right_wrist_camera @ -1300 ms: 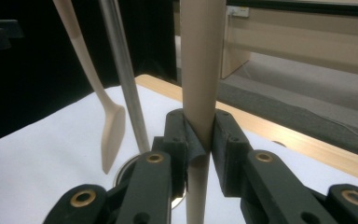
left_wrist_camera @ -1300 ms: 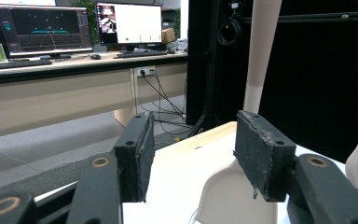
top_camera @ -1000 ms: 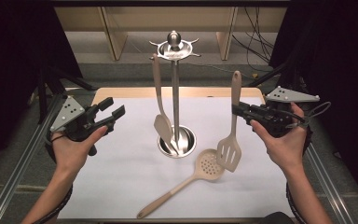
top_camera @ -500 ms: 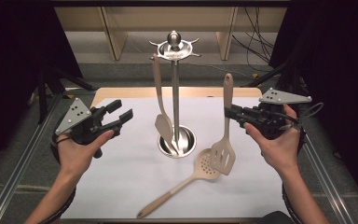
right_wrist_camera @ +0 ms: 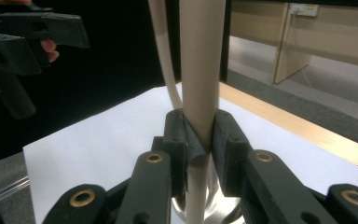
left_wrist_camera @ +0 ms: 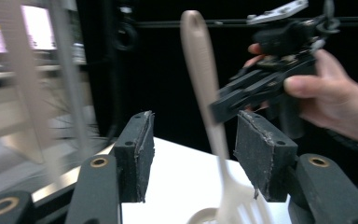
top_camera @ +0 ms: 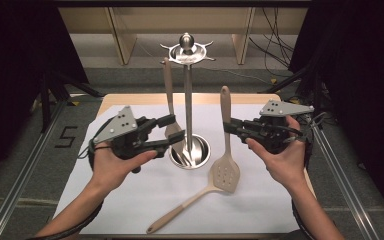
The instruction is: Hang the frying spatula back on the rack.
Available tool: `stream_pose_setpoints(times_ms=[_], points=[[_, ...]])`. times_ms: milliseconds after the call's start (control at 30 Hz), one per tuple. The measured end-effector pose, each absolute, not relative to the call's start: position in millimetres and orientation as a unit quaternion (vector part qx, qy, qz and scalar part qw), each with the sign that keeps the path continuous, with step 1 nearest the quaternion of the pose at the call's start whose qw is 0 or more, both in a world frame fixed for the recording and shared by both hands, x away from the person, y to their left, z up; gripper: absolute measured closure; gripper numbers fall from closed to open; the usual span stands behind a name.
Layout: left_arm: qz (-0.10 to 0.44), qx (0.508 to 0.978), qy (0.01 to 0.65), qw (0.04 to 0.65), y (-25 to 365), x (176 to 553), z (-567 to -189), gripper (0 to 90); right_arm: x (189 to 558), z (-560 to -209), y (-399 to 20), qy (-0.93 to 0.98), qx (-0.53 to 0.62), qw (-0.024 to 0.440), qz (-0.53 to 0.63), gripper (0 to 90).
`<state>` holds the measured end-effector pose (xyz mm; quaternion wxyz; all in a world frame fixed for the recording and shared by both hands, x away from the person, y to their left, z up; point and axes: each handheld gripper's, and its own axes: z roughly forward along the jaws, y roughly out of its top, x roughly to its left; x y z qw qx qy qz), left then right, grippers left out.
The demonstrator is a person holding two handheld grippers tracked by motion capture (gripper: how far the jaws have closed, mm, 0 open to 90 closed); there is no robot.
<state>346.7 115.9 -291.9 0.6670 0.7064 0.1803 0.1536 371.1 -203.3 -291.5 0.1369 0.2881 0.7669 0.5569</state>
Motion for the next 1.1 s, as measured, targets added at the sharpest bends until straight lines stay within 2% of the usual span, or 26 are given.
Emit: stream_pose_setpoints(times_ms=[233,533,600,667,800,867,933,1100], points=[[0.110,0.709,0.167,0.676,88,363,-287,46.2,365,-296,-191,0.773,0.265,0.127,0.562,77.8],[0.073,0.709,0.163,0.682,78,380,-285,49.6,362,-296,-180,0.778,0.249,0.107,0.566,77.8],[0.064,0.708,0.160,0.685,77,382,-286,51.2,362,-296,-179,0.778,0.240,0.124,0.567,77.8],[0.058,0.708,0.153,0.687,76,383,-286,54.3,359,-296,-176,0.780,0.239,0.108,0.568,77.8],[0.066,0.708,0.151,0.687,78,384,-284,67.0,359,-296,-174,0.779,0.230,0.107,0.573,77.8],[0.054,0.704,0.153,0.692,79,385,-285,68.0,360,-296,-174,0.779,0.223,0.116,0.575,77.8],[0.049,0.703,0.150,0.694,80,386,-285,68.7,359,-296,-173,0.779,0.228,0.098,0.576,77.8],[0.037,0.705,0.133,0.696,80,387,-284,67.9,357,-294,-171,0.779,0.208,0.103,0.583,77.8]])
